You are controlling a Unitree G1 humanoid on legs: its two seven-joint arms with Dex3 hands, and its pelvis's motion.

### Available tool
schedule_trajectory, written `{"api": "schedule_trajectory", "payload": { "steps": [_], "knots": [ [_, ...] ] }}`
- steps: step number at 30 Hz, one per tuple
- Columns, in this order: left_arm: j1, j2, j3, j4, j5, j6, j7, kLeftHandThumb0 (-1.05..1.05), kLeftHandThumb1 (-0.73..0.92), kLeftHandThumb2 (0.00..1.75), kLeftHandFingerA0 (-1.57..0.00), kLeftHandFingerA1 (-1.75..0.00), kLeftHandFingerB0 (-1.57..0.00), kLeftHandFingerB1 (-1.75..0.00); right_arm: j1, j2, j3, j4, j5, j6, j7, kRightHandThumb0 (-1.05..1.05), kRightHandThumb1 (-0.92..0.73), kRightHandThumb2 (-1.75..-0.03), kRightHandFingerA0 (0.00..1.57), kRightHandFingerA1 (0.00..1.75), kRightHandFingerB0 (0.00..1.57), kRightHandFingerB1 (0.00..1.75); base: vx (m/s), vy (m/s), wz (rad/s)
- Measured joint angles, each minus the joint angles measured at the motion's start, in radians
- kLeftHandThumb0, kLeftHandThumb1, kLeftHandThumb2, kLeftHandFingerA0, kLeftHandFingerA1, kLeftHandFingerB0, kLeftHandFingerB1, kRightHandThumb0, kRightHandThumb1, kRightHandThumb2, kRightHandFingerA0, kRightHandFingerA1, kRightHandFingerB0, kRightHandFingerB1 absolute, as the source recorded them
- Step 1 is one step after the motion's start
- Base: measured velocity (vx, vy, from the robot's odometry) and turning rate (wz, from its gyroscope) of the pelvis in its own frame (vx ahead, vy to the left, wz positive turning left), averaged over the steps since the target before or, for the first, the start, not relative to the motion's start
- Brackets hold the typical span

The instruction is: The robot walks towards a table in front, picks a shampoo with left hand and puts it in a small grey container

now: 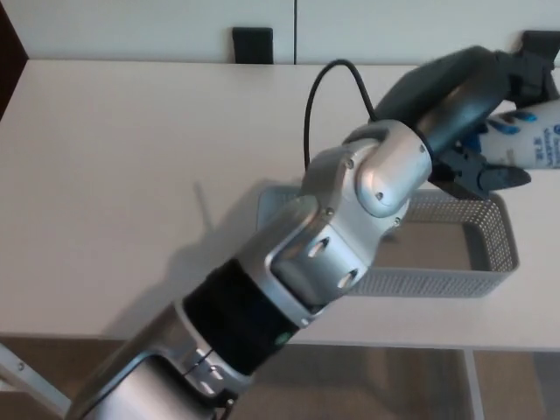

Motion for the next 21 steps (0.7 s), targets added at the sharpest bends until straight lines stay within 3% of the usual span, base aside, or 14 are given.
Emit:
{"api": "schedule_trajectory", "payload": {
  "steps": [2, 8, 11, 12, 13, 14, 16, 18, 19, 21],
  "knots": [
    [0.0, -0.007, 0.003, 0.037, 0.004, 0.0, 0.002, -0.13, 0.76, 0.75, -0.99, -1.5, -0.76, -1.25, -0.004, 0.001, 0.0, -0.001, 0.0, 0.0, 0.001, -0.36, -0.72, -0.62, 0.6, 0.46, 0.5, 0.39, 0.0, 0.0, 0.0],
    [0.007, -0.005, 0.008, 0.082, 0.014, 0.0, 0.002, -0.21, 0.78, 0.73, -0.98, -1.48, -0.75, -1.32, -0.02, 0.008, 0.001, -0.001, 0.0, 0.004, 0.006, -0.36, -0.72, -0.62, 0.61, 0.48, 0.51, 0.4, 0.0, 0.0, 0.0],
    [0.021, 0.004, 0.009, 0.083, 0.022, 0.0, 0.002, -0.21, 0.77, 0.76, -1.0, -1.44, -0.78, -1.09, -0.024, 0.009, 0.001, 0.0, 0.0, 0.004, 0.008, -0.35, -0.72, -0.61, 0.62, 0.47, 0.51, 0.4, 0.0, 0.0, 0.0],
    [0.031, 0.01, 0.009, 0.084, 0.027, 0.0, 0.002, -0.21, 0.77, 0.76, -1.0, -1.44, -0.78, -1.09, -0.025, 0.009, 0.0, 0.001, 0.0, 0.004, 0.008, -0.35, -0.72, -0.61, 0.62, 0.47, 0.51, 0.4, 0.0, 0.0, 0.0],
    [0.038, 0.014, 0.009, 0.084, 0.029, 0.0, 0.002, -0.19, 0.76, 0.76, -0.98, -1.46, -0.78, -1.14, -0.025, 0.009, 0.001, 0.001, 0.0, 0.004, 0.009, -0.35, -0.73, -0.62, 0.62, 0.46, 0.52, 0.4, 0.0, 0.0, 0.0],
    [0.045, 0.017, 0.009, 0.085, 0.032, 0.0, 0.002, -0.15, 0.74, 0.83, -0.95, -1.53, -0.73, -1.33, -0.025, 0.009, 0.001, 0.002, 0.0, 0.004, 0.009, -0.35, -0.72, -0.62, 0.63, 0.47, 0.51, 0.4, 0.0, 0.0, 0.0],
    [0.059, 0.026, 0.009, 0.085, 0.036, 0.0, 0.002, -0.14, 0.72, 0.87, -0.95, -1.55, -0.75, -1.35, -0.028, 0.009, 0.001, 0.004, 0.0, 0.004, 0.009, -0.35, -0.72, -0.62, 0.62, 0.47, 0.51, 0.4, 0.0, 0.0, 0.0],
    [0.076, 0.037, 0.012, 0.082, 0.037, 0.0, 0.0, -0.16, 0.7, 0.86, -1.06, -1.4, -0.84, -1.12, -0.028, 0.009, 0.001, 0.006, 0.0, 0.004, 0.009, -0.35, -0.71, -0.62, 0.63, 0.49, 0.52, 0.4, 0.0, 0.0, 0.0],
    [0.085, 0.042, 0.013, 0.08, 0.037, 0.0, -0.001, -0.16, 0.7, 0.86, -1.06, -1.4, -0.84, -1.12, -0.028, 0.009, 0.0, 0.006, 0.0, 0.005, 0.009, -0.35, -0.71, -0.62, 0.63, 0.49, 0.52, 0.4, 0.0, 0.0, 0.0],
    [0.097, 0.052, 0.015, 0.074, 0.037, 0.002, -0.007, -0.15, 0.73, 0.74, -1.11, -1.23, -0.91, -0.82, -0.031, 0.009, 0.0, 0.008, 0.0, 0.005, 0.01, -0.35, -0.72, -0.62, 0.63, 0.49, 0.52, 0.39, 0.0, 0.0, 0.0]
  ]
}}
